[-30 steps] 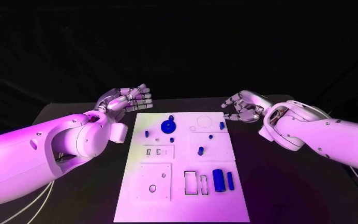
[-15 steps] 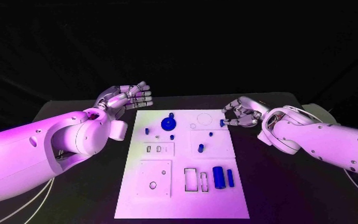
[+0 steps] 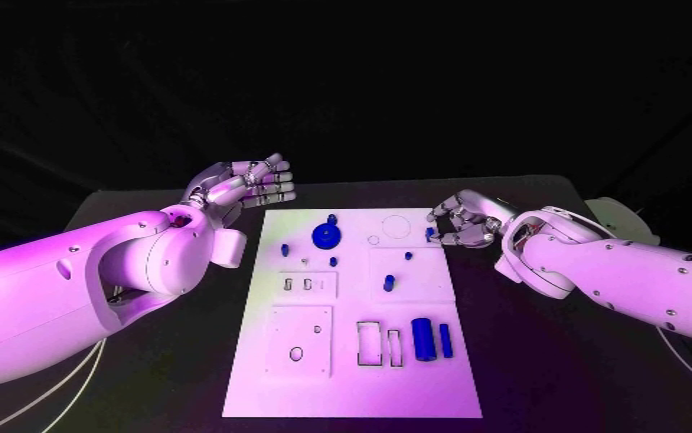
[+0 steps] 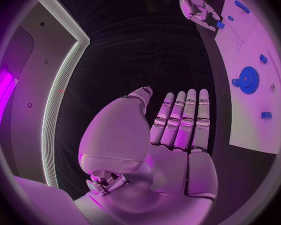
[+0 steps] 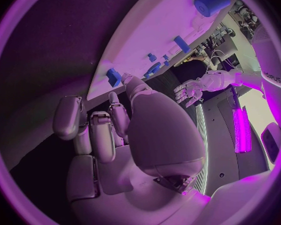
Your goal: Assemble the parts on the task board
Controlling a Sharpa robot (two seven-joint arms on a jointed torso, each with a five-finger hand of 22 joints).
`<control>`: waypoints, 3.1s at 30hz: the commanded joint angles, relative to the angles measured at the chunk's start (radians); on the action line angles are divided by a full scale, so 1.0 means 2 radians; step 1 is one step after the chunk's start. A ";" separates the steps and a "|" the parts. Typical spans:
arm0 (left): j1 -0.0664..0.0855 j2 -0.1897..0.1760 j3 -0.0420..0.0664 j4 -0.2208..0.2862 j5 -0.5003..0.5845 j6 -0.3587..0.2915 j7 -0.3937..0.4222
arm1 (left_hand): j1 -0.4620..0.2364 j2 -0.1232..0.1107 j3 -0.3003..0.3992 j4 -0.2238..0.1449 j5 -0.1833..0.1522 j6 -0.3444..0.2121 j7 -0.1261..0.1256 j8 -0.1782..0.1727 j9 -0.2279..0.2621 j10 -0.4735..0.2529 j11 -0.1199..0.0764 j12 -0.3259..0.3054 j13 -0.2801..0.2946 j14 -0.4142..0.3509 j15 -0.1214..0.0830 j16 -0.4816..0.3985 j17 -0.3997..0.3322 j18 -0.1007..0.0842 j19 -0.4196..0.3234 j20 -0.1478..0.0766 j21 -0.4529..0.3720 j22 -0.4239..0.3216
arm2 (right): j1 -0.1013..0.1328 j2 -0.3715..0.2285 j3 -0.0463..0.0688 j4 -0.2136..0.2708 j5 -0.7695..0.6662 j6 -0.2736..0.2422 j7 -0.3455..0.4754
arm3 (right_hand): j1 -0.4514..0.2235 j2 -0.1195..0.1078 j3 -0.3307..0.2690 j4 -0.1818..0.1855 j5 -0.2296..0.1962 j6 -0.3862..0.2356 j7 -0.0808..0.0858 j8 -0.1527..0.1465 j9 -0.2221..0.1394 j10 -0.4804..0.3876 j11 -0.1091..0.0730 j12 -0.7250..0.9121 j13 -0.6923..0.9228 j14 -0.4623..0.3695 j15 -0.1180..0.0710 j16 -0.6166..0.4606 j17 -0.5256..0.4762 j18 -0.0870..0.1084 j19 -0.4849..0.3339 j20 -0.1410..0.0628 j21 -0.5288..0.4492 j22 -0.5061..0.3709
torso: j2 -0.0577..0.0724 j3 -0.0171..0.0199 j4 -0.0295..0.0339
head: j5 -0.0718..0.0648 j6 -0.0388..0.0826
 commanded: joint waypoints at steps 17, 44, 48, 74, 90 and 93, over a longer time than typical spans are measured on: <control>0.000 0.000 0.000 0.001 0.001 0.009 0.001 | 0.003 0.000 0.000 0.000 -0.002 -0.003 0.016 -0.002 0.000 -0.004 0.000 0.000 0.000 0.000 0.003 -0.003 -0.001 0.003 0.003 0.000 -0.003 -0.001 | -0.005 0.008 0.000 -0.008 -0.008 0.014 -0.004 | -0.003 0.012 0.000 -0.007 0.000 0.030 -0.009 0.023 0.010 0.019 -0.008 0.015 0.017 0.041 -0.001 0.007 0.094 -0.005 0.015 -0.003 0.014 0.015 | 0.000 0.0011 -0.0004 | 0.002 -0.001; 0.000 -0.001 0.000 0.001 0.001 0.011 0.000 | 0.003 0.000 0.000 0.000 -0.001 -0.003 0.016 -0.002 0.000 -0.004 0.000 0.000 0.000 0.000 0.003 -0.004 -0.001 0.003 0.003 0.000 -0.003 -0.001 | -0.008 0.017 0.000 -0.019 -0.011 0.015 -0.008 | -0.002 0.023 0.007 -0.011 -0.001 0.045 -0.018 0.037 0.015 0.026 -0.016 0.020 0.022 0.043 -0.008 0.010 0.100 -0.007 0.022 -0.009 0.021 0.024 | 0.000 0.0015 -0.0011 | 0.003 -0.005; 0.000 -0.002 0.000 0.001 0.001 0.011 0.000 | 0.003 0.000 0.000 0.000 -0.001 -0.003 0.016 -0.002 0.000 -0.004 0.000 0.000 0.000 0.000 0.003 -0.004 -0.001 0.003 0.003 0.000 -0.003 -0.001 | -0.008 0.017 0.000 -0.019 -0.011 0.011 -0.009 | -0.002 0.028 0.010 -0.012 -0.001 0.055 -0.023 0.045 0.018 0.030 -0.020 0.022 0.024 0.044 -0.012 0.010 0.102 -0.007 0.024 -0.012 0.023 0.028 | 0.000 0.0018 -0.0006 | 0.003 -0.006; 0.000 -0.001 0.000 -0.001 0.001 0.011 -0.002 | 0.003 0.000 0.000 0.000 -0.001 -0.003 0.017 -0.002 0.000 -0.004 0.000 0.000 0.000 0.000 0.003 -0.004 -0.001 0.003 0.003 0.000 -0.003 -0.001 | 0.016 0.013 0.002 0.070 -0.050 -0.033 -0.079 | -0.008 0.052 0.027 -0.013 -0.012 0.059 -0.032 0.065 0.028 0.044 -0.030 0.027 0.032 0.046 -0.021 0.012 0.108 -0.014 0.045 -0.022 0.047 0.053 | -0.002 0.0005 -0.0007 | 0.009 -0.009; 0.000 0.006 0.000 -0.004 0.001 0.011 -0.004 | 0.003 0.000 0.000 0.000 -0.001 -0.004 0.017 -0.002 0.000 -0.004 0.000 0.000 0.000 0.000 0.003 -0.004 -0.001 0.003 0.003 0.000 -0.003 -0.001 | 0.026 0.115 -0.003 0.110 -0.108 0.000 -0.133 | -0.015 0.046 0.025 -0.012 -0.010 0.058 -0.033 0.069 0.029 0.049 -0.031 0.030 0.037 0.045 -0.022 0.011 0.105 -0.016 0.051 -0.023 0.055 0.062 | -0.001 -0.0003 0.0001 | 0.030 -0.013; 0.000 0.008 0.000 -0.004 0.001 0.011 -0.004 | 0.003 0.000 0.000 0.000 -0.001 -0.004 0.017 -0.002 0.000 -0.004 0.000 0.000 0.000 0.000 0.003 -0.004 -0.001 0.003 0.003 0.000 -0.003 -0.001 | 0.022 0.132 -0.006 0.105 -0.118 0.004 -0.142 | -0.015 0.046 0.025 -0.012 -0.010 0.058 -0.033 0.069 0.029 0.050 -0.031 0.030 0.038 0.045 -0.022 0.011 0.105 -0.016 0.052 -0.023 0.056 0.062 | 0.000 0.0000 -0.0002 | 0.033 -0.016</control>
